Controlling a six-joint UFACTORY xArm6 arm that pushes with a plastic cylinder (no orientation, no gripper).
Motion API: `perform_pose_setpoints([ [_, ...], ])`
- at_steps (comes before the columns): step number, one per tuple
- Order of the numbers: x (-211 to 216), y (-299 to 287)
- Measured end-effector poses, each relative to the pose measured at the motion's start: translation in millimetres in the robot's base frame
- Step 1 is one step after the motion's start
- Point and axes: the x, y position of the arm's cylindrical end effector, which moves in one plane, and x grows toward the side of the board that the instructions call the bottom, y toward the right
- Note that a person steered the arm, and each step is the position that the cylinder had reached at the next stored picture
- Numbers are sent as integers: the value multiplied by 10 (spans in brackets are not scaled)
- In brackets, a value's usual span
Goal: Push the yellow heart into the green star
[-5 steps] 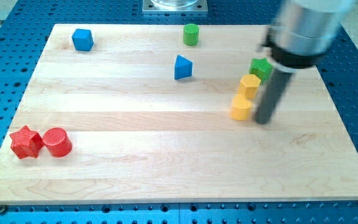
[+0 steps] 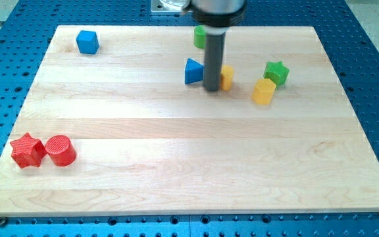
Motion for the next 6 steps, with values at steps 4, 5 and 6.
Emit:
perform_pose_setpoints([
  [4, -91, 114],
  [5, -100, 118],
  [6, -33, 185],
])
